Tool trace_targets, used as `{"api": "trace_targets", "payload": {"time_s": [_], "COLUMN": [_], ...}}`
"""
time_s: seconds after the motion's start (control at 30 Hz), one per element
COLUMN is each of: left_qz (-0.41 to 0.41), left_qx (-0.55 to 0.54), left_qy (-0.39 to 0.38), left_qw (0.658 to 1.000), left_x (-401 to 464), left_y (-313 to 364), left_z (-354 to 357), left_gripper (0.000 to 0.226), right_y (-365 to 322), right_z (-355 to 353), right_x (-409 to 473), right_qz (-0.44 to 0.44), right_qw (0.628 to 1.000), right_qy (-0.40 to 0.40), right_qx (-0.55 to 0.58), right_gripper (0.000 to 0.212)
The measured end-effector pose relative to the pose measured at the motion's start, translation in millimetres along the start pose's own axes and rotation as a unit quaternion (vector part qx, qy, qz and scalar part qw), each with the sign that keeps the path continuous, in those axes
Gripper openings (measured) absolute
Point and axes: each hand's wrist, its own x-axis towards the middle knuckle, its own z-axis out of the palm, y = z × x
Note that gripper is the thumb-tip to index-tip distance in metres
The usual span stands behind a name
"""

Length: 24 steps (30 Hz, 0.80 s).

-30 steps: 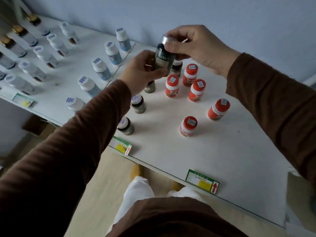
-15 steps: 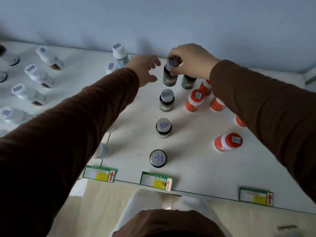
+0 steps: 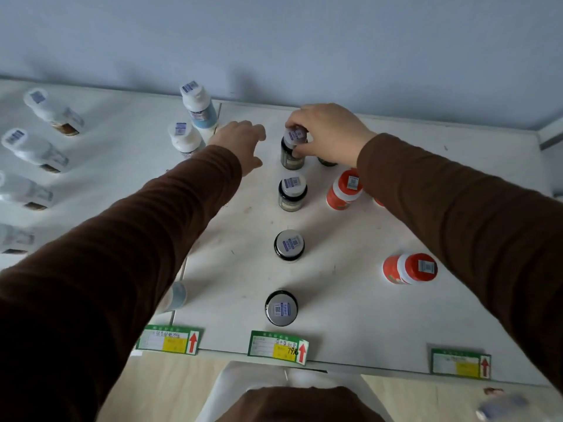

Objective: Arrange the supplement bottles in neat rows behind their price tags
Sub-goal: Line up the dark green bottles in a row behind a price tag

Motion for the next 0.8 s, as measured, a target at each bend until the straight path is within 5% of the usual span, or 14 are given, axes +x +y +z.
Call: {"api": "trace_targets", "payload": {"time_s": [0.13, 0.3, 0.53, 0.63, 0.8], "left_qz": [0.000, 0.044, 0.062, 0.068, 0.075], "left_qx": [-0.051, -0.081, -0.040, -0.074, -0.342], "left_qy": [0.054, 0.137, 0.055, 0.052, 0.060], "left_qw": [0.997, 0.986, 0.996, 0.994, 0.935], "left_x": [-4.2, -2.2, 19.6, 26.7, 30.7], "left_y": [7.7, 43.0, 82.7, 86.3, 105.4], "left_z": [-15.1, -38.7, -37.5, -39.8, -56.7], "left_gripper": [0.044, 0.039, 0.047, 0.052, 0.035], "right_y": [24.8, 54.0, 57.2, 70.9, 81.1], "right_z": [-25.2, -34.1, -20.2, -44.0, -88.6], "right_x": [-10.1, -25.1, -23.9, -40.2, -67.2], "right_qz": [0.031, 0.040, 0.024, 0.060, 0.120], "right_qw": [0.991, 0.997, 0.998, 0.995, 0.940], "right_qy": [0.024, -0.061, -0.045, 0.025, 0.105], "right_qx": [0.130, 0.040, -0.027, 0.082, 0.303], "right_gripper": [0.048, 0.042, 0.038, 0.036, 0.030]}}
